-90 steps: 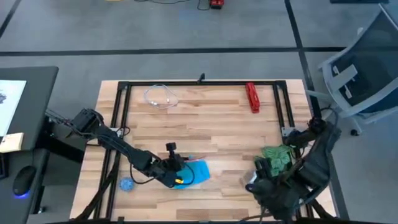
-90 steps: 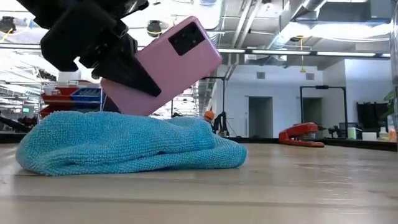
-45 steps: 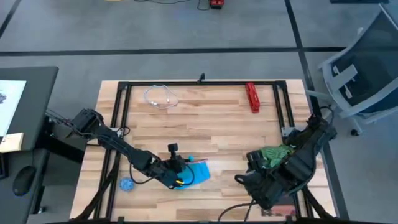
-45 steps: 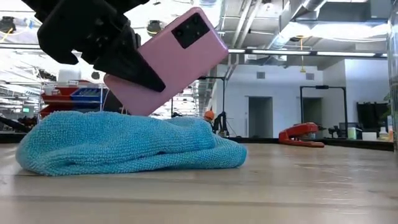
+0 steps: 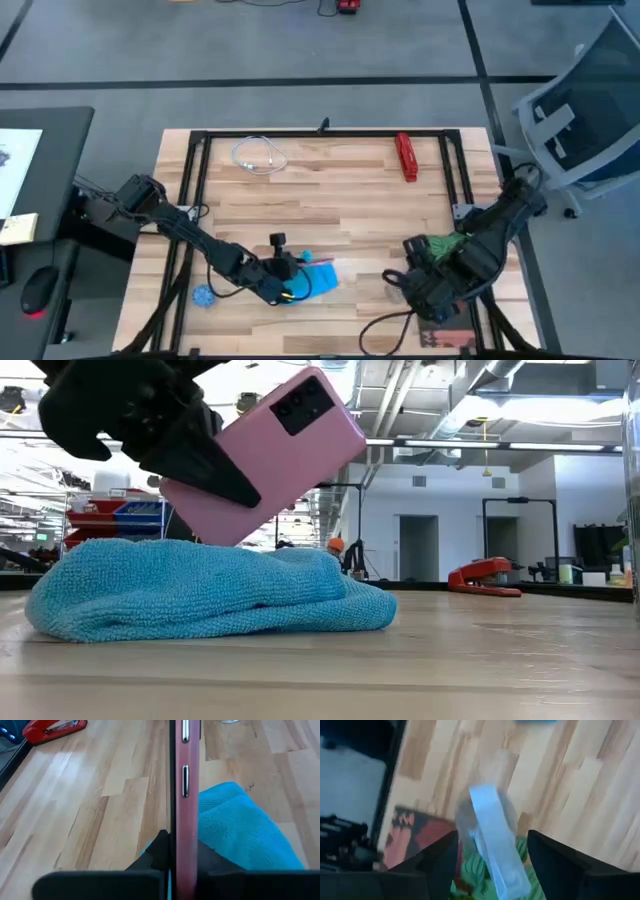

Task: Apply microfiber cloth
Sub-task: Spray the back of the cellphone with the spray cleaning bottle

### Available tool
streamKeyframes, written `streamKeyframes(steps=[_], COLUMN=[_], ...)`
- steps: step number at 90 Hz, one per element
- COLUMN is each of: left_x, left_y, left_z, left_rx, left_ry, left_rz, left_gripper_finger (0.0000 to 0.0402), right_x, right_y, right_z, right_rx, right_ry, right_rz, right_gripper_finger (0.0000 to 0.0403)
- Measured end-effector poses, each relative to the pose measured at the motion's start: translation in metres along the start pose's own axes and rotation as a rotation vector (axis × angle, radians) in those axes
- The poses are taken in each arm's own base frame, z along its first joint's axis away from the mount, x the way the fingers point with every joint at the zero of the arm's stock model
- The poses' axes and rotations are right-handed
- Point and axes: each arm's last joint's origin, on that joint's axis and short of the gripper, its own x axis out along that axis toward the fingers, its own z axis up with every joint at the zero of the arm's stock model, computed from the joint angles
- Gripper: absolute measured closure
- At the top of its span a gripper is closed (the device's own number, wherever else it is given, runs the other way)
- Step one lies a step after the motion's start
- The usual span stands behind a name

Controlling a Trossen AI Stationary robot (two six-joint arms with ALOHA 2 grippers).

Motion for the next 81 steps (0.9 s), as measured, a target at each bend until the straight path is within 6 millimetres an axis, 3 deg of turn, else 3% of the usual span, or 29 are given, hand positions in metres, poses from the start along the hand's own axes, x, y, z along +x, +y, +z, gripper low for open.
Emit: streamKeyframes(steps=[22, 40, 81], left_x=[0.001, 0.001, 0.001], left_y=[0.001, 0.001, 0.0], left_z=[0.0, 0.001, 0.003], left_rx=[-0.003, -0.009, -0.008], left_ry=[0.001, -0.005, -0.022], left_rz=[0.003, 0.002, -0.003], left_gripper_finger=[0.0393, 0.0393, 0.0393], right_x=[-0.001, 0.0, 0.006], right_y=[-0.001, -0.01, -0.027], right_z=[-0.002, 0.002, 0.036], right_rx=[0.112, 0.535, 0.904], right_ry=[0.007, 0.062, -0.095], right_rz=[0.022, 0.095, 0.25], right_gripper_finger=[0.0237, 0.0335, 0.0335])
